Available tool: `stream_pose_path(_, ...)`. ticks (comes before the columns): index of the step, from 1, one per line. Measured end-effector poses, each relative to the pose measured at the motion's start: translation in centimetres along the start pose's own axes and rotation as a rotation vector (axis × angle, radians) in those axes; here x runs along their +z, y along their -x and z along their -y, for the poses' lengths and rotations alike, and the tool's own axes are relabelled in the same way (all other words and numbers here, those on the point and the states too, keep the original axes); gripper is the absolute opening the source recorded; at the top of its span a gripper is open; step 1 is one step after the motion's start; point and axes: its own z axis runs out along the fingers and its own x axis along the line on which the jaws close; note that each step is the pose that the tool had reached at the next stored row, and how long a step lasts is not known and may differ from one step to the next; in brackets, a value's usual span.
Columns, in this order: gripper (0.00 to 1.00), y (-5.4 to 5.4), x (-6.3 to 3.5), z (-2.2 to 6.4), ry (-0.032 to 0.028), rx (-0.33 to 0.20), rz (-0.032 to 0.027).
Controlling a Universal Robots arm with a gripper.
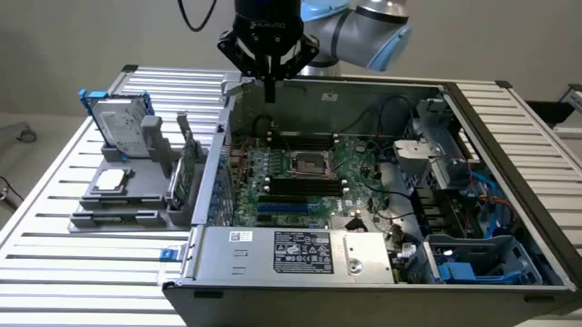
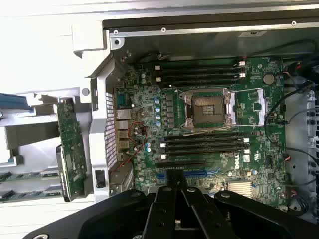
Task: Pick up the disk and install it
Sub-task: 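Reach for the disk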
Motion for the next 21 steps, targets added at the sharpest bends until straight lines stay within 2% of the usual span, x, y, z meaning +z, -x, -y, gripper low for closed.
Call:
stream_pose_path(14, 0.11, 0.0, 0.00, 0.00, 0.0000, 0.000, 0.0001)
stream_pose_path(16, 0.11, -0.5, -0.02, 0.03, -0.0001, 0.000, -0.0001)
stream_pose_path(21, 0.11, -2.7, -0.05, 0.19, 0.0000, -0.001, -0.0012)
